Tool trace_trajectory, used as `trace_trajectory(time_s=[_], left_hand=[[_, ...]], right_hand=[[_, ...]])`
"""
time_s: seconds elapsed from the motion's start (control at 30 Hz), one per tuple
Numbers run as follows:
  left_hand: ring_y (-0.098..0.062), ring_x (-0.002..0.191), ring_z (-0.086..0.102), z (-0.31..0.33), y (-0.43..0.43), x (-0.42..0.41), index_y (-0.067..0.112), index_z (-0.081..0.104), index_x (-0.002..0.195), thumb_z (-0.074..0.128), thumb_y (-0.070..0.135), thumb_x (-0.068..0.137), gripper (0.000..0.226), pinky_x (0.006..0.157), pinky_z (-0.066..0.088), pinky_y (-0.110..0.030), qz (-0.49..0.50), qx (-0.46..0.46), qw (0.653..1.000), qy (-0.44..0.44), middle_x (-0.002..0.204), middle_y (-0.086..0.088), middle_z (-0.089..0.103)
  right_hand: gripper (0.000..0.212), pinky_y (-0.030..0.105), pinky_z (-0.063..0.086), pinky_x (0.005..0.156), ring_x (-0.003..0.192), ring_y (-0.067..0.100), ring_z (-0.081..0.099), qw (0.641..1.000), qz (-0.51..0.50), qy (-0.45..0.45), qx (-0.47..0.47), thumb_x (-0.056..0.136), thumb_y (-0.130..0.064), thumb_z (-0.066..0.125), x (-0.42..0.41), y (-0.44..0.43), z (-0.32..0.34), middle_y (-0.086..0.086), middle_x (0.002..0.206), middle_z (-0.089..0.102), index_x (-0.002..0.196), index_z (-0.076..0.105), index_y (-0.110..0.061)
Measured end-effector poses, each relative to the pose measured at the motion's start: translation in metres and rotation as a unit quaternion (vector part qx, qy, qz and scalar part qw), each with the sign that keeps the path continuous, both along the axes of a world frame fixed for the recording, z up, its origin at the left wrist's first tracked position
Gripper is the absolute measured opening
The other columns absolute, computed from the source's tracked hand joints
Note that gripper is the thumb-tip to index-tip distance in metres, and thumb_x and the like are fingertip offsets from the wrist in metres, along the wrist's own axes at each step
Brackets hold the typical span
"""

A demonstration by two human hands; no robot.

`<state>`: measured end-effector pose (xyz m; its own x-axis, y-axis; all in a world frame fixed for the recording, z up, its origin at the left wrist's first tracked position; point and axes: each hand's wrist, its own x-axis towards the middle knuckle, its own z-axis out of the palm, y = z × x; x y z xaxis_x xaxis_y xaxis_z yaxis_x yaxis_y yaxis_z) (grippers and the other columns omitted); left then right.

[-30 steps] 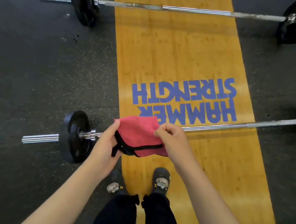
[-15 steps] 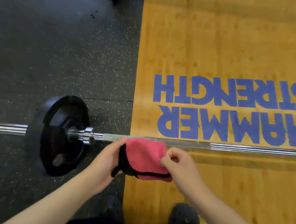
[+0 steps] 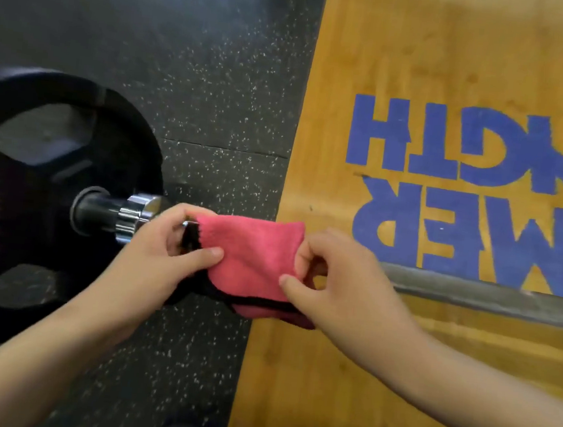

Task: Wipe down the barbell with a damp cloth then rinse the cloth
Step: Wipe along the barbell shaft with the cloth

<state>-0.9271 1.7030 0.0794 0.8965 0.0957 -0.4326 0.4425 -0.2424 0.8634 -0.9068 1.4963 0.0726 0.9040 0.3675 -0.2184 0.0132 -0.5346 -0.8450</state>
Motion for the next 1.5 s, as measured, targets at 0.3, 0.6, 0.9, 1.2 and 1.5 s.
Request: trace_trajectory(time_s=[0.3, 0.6, 0.9, 1.2, 1.5], left_hand=[[-0.011, 0.085, 0.068, -0.003, 0.021, 0.001, 0.026, 0.06, 0.106, 0.078, 0.0, 0.074, 0.046, 0.08, 0.054, -0.02, -0.061, 0.076, 0.994, -0.05, 0.095, 0.002, 0.072], [0.004, 0.105, 0.055, 0.006, 0.055, 0.01, 0.031, 0.056, 0.115, 0.068, -0.004, 0.075, 0.055, 0.09, 0.04, -0.009, -0.182, 0.349, 0.909, -0.141, 0.108, 0.021, 0.06], [-0.031, 0.123, 0.047, -0.032, 0.073, 0.001, 0.009, 0.061, 0.116, 0.076, 0.014, 0.063, 0.055, 0.105, 0.035, -0.048, -0.289, 0.555, 0.756, -0.192, 0.127, -0.006, 0.056], [-0.031, 0.108, 0.051, -0.051, 0.065, 0.007, -0.005, 0.066, 0.099, 0.069, -0.005, 0.075, 0.024, 0.085, 0.047, -0.035, -0.178, 0.554, 0.758, -0.296, 0.107, -0.014, 0.063], [-0.031, 0.117, 0.052, -0.038, 0.041, 0.009, 0.008, 0.063, 0.097, 0.05, 0.013, 0.074, 0.027, 0.107, 0.021, -0.046, -0.208, 0.627, 0.697, -0.278, 0.1, -0.006, 0.066]], right_hand=[[0.027, 0.022, 0.041, 0.066, 0.071, 0.005, 0.05, 0.987, 0.107, -0.078, -0.096, 0.081, -0.027, 0.069, 0.017, -0.003, -0.004, -0.011, 0.071, 0.052, 0.067, 0.046, -0.024], [0.038, 0.04, 0.046, 0.078, 0.093, 0.027, 0.049, 0.918, 0.145, -0.314, -0.191, 0.071, -0.026, 0.071, 0.017, 0.039, -0.001, 0.007, 0.103, 0.053, 0.103, 0.056, -0.012], [0.073, 0.04, 0.048, 0.078, 0.093, 0.032, 0.06, 0.851, 0.167, -0.324, -0.379, 0.081, -0.041, 0.066, -0.002, 0.082, -0.049, 0.017, 0.12, 0.059, 0.139, 0.044, -0.002], [0.051, 0.033, 0.039, 0.063, 0.074, 0.023, 0.056, 0.823, 0.114, -0.421, -0.365, 0.091, -0.016, 0.023, 0.006, 0.13, -0.063, 0.006, 0.093, 0.063, 0.128, 0.056, -0.005], [0.044, 0.031, 0.036, 0.061, 0.07, 0.02, 0.054, 0.8, 0.103, -0.476, -0.352, 0.091, -0.012, 0.029, 0.011, 0.088, -0.063, 0.002, 0.087, 0.062, 0.12, 0.062, -0.007]])
